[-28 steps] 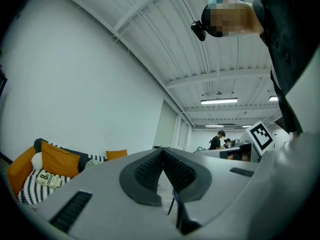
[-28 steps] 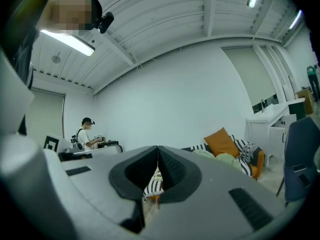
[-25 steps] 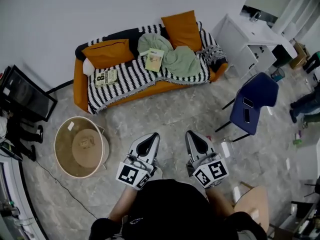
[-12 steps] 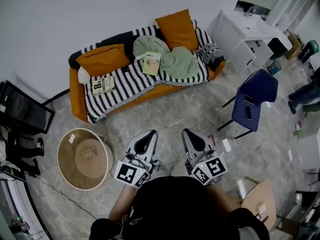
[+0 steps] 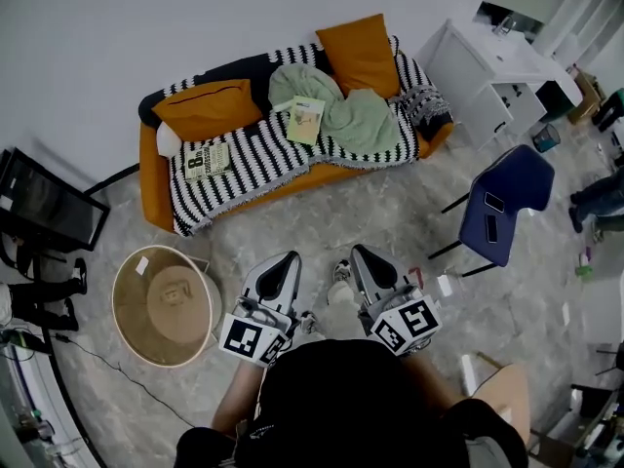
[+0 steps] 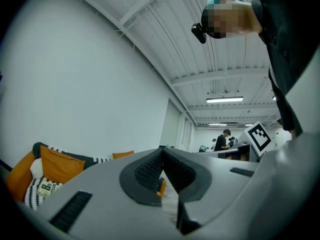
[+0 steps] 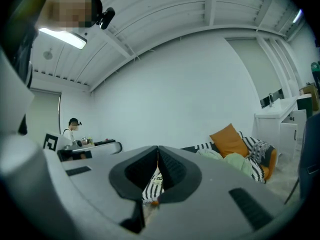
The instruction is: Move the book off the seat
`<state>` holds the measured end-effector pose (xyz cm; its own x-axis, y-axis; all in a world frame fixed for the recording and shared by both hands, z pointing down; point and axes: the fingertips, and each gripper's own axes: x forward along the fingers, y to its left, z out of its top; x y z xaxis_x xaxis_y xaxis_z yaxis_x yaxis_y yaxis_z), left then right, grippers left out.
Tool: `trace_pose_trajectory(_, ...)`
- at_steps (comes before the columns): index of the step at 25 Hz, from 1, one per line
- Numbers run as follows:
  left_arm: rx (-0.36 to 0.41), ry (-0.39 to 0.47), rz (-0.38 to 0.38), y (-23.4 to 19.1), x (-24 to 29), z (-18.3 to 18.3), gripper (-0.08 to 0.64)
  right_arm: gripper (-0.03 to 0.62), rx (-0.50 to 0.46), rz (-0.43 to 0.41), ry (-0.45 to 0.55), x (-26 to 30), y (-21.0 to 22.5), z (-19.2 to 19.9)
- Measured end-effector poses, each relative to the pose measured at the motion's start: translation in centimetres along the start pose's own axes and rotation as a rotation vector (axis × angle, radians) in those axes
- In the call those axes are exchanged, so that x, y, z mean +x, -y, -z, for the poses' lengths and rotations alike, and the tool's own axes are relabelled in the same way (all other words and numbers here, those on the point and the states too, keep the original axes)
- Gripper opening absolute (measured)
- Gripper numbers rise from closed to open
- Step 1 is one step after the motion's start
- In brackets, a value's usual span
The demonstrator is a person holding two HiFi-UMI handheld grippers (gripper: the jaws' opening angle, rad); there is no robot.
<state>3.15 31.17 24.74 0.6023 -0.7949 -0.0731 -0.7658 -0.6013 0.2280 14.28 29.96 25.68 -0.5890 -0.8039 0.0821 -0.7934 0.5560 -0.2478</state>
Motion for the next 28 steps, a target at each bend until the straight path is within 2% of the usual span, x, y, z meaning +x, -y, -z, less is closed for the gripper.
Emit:
trace_pose_trajectory(6, 0.007, -0.003, -0.032, -2.1, 3.7, -0.1, 0.011, 0.015, 0.004, -0.031, -0.004, 4.0, 3.3, -1.1)
trace_pose_trajectory(13, 0.023, -0.016, -0.065, -4.6, 10.2, -0.1, 0.011, 0.015, 0.015, -0.058, -0.014, 9.0, 9.3, -2.5)
trace_pose_trajectory(20, 0.048, 0.012, -0.134, -6.1, 17.1, -0.9, 0.011, 0.015, 0.029, -0.128, -0.024, 12.9, 15.1, -4.5)
trace_pose_trajectory(28, 0.068, 0.038, -0.192, -6.9, 21.7, -1.6, 0.011, 0.015, 0.024, -0.199, -0.027, 15.3, 19.1, -6.0)
